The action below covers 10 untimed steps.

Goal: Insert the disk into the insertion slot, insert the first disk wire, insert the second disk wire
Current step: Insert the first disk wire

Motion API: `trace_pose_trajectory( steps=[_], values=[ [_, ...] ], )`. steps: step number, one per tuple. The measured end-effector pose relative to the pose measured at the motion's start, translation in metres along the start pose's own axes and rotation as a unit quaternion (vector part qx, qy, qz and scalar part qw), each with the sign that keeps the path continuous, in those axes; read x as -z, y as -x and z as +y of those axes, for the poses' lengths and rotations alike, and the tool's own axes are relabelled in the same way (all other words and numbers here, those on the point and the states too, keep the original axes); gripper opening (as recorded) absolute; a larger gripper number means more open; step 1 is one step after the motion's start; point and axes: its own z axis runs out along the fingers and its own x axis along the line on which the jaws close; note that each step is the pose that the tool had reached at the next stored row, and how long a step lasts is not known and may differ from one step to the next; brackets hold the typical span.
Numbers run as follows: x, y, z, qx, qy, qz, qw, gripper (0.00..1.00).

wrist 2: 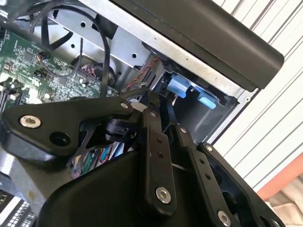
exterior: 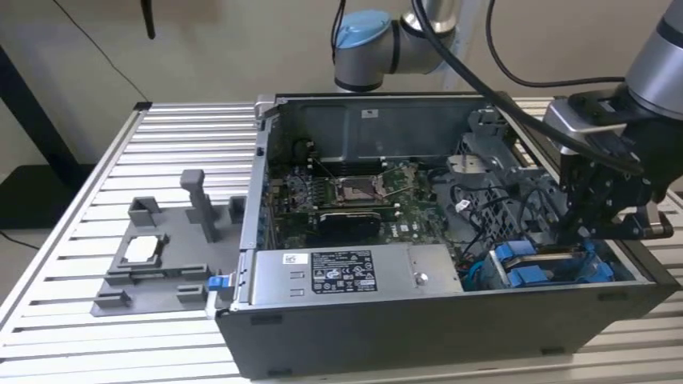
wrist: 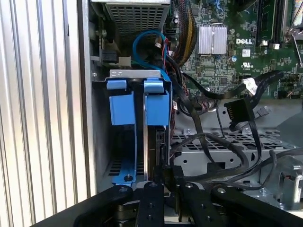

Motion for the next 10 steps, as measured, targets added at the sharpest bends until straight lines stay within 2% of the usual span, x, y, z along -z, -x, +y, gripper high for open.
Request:
trace_pose_trajectory(
  steps=[10],
  values=[
    [-0.0072, -0.0006, 0.0004, -0.001, 0.0051, 0.0004, 0.99999, 0.19]
  ],
)
